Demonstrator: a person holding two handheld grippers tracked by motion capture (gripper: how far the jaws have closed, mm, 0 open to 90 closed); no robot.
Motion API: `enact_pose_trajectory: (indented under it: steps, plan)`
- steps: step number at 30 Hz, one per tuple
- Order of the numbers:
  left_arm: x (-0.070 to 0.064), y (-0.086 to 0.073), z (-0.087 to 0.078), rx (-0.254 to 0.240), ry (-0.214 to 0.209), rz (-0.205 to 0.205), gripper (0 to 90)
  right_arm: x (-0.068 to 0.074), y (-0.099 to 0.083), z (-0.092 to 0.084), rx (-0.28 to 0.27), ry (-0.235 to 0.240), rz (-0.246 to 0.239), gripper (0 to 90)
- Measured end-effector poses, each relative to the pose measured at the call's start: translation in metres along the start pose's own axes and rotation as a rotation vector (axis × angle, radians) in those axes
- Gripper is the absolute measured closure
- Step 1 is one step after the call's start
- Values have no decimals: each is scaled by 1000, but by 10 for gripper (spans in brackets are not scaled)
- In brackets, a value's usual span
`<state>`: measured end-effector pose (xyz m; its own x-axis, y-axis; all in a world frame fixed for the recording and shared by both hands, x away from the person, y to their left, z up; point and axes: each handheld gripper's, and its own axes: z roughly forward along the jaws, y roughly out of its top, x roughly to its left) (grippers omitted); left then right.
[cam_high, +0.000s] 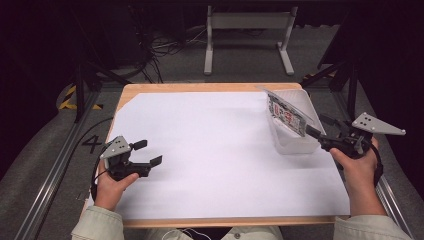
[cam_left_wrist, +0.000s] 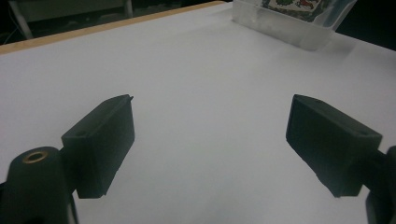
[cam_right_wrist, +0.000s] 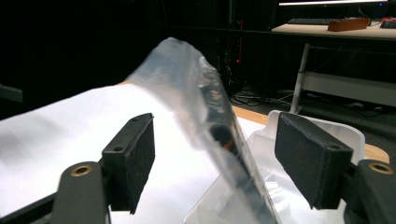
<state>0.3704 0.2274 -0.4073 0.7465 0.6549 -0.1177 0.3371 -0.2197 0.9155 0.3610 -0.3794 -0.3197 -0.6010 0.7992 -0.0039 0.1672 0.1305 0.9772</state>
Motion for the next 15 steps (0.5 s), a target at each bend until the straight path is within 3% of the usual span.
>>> enact_pose_trajectory:
  steps: [9, 11, 13, 15]
  plan:
    - [-10, -1, -8, -13, -11, 18, 162, 36, -10, -13, 16, -30, -42, 256]
    - [-12, -2, -9, -11, -13, 33, 162, 43, -14, -13, 12, -19, -31, 254]
    - [-14, -3, -9, -14, -17, 22, 162, 50, -18, -10, 18, 9, -29, 248]
    - [-15, -3, -10, -11, -20, 27, 162, 58, -24, -3, 46, 34, -44, 237]
